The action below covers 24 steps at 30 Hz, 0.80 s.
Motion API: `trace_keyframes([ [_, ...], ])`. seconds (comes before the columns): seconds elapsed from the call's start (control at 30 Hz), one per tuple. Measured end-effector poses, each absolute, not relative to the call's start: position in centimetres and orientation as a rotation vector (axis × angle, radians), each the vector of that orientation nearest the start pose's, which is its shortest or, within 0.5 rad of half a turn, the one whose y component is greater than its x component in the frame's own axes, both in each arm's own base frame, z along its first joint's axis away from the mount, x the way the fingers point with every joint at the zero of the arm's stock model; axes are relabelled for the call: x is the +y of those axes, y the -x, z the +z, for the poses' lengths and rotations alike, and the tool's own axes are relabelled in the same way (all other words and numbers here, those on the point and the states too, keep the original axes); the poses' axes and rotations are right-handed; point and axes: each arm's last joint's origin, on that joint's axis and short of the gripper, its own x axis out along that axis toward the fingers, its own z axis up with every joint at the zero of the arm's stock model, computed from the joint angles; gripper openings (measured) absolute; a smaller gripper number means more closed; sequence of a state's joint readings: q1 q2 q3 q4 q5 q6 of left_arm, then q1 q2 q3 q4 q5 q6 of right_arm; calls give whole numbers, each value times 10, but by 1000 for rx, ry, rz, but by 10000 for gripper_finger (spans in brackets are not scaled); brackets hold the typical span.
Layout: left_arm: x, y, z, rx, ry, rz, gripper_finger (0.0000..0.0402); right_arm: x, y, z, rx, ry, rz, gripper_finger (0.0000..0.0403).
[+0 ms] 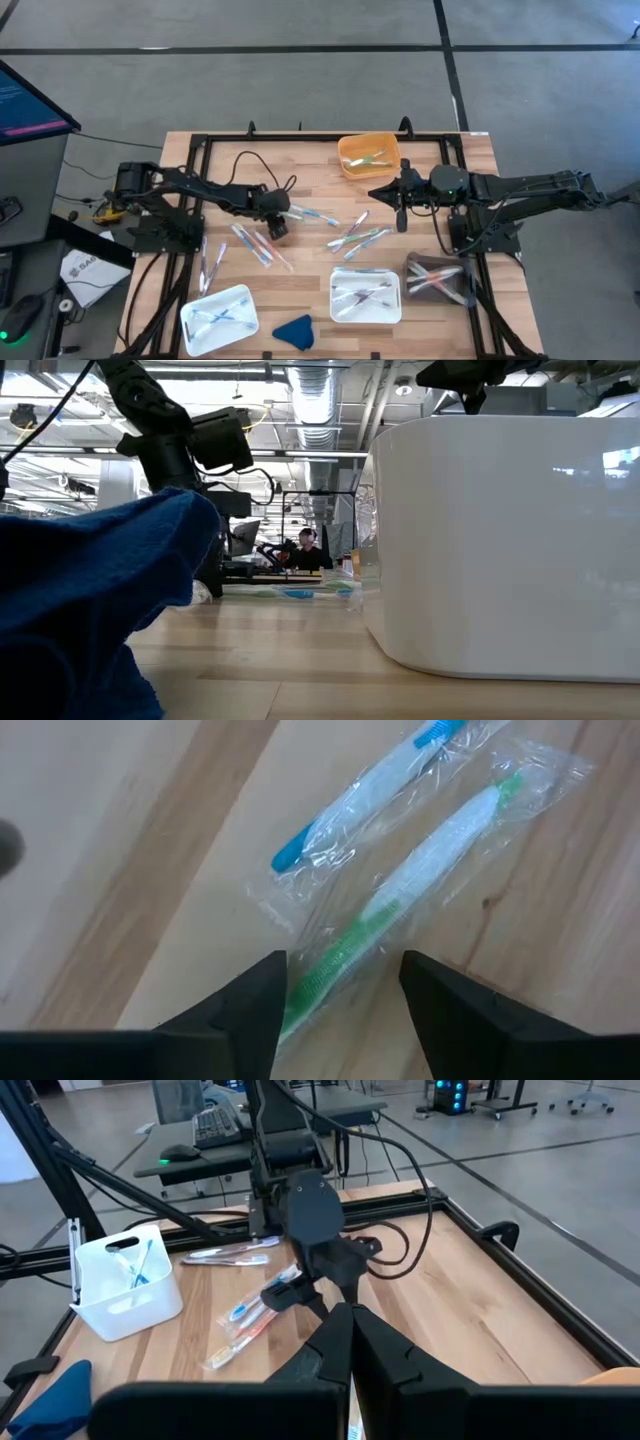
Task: Pick & Place Toothbrushes
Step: Put the green toothbrush into the yellow bin
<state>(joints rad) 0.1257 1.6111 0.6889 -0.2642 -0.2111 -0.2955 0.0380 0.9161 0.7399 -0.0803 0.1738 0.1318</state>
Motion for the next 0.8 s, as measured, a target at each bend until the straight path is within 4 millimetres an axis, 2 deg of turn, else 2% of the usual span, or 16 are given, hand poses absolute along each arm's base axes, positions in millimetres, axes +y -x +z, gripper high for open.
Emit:
trace_keyframes([
  [0.2, 38, -260, 122, 1119, 220, 451, 145, 3, -204, 305, 246, -103, -152, 0],
  [0.47, 36, -260, 122, 1120, 262, 420, 16, 3, -204, 305, 240, -99, -151, 0],
  [0.67, 28, -262, 127, 1096, 255, 403, 11, 3, -205, 305, 250, 1, -114, 0],
  [0.8, 17, -266, 137, 1063, 247, 343, 8, 7, -212, 298, 290, 43, -12, 0],
])
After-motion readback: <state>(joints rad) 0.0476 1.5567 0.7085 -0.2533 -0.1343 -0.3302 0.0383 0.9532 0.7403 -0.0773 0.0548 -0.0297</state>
